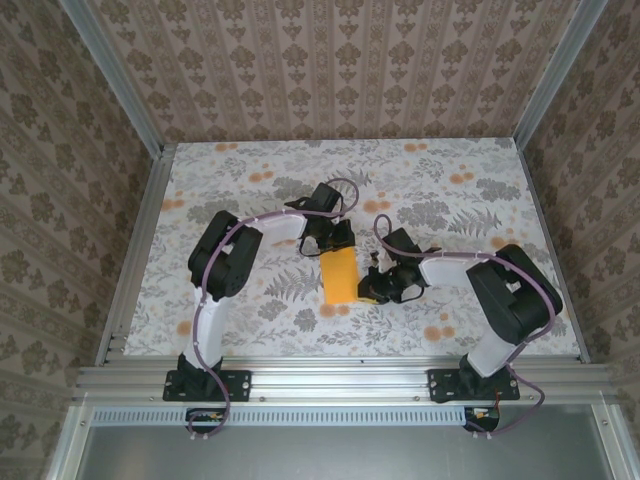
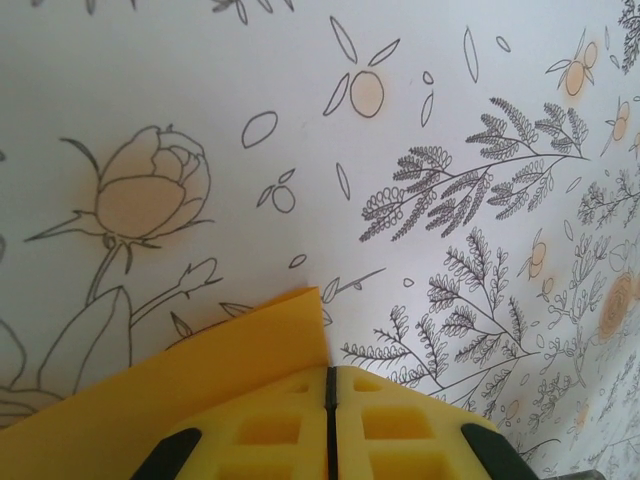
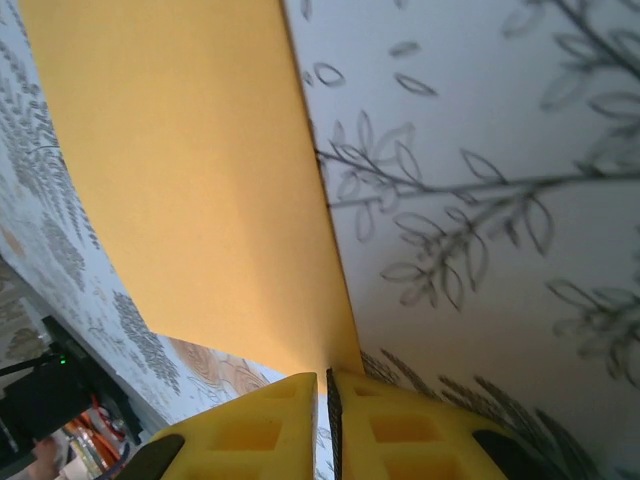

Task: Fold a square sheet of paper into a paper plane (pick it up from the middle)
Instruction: Fold the square sheet of paper in half at the center of the table.

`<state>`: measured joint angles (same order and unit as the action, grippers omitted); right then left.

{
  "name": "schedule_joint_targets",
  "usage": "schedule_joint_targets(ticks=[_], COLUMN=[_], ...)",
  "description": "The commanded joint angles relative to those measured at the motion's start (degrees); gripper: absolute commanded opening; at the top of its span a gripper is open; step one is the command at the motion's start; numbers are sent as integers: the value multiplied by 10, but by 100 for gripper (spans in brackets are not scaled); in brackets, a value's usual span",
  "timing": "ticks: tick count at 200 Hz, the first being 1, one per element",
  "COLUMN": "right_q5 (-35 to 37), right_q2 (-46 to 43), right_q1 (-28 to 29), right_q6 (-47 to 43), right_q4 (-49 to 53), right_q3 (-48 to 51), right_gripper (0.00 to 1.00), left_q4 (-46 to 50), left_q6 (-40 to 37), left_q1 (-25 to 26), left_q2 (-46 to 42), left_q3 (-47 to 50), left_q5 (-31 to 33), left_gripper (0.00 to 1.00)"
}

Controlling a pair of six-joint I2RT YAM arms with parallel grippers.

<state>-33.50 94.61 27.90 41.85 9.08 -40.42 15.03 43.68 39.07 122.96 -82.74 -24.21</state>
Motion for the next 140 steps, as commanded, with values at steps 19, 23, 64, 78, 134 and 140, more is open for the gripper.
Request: schedule_joint_targets(ticks=[19,23,64,78,134,140], right_q5=[44,45,67,76,89,90], right_q2=[-45,-50,8,43,118,120], right_q1=[8,8,3,3,-8,-10], right_q6=[4,4,4,4,21,23], right_q4=[84,79,65,64,20,15], right_q3=[-32,-39,-142,-170,-210,-209], right_gripper=[14,14,14,14,10,10], left_q4=[68,68,68,63,25,25], left_q6=[-26,-26,-22,-18,-1,-2], left_q1=[-1,-1,-3,-6,-17,-17], left_q2=[21,20,-5,-19,-36,-33], left_q3=[-18,-19,-17,-10,-9,-10], left_q5=[33,32,26,21,-19,-18], left_gripper=[10,10,10,10,10,10])
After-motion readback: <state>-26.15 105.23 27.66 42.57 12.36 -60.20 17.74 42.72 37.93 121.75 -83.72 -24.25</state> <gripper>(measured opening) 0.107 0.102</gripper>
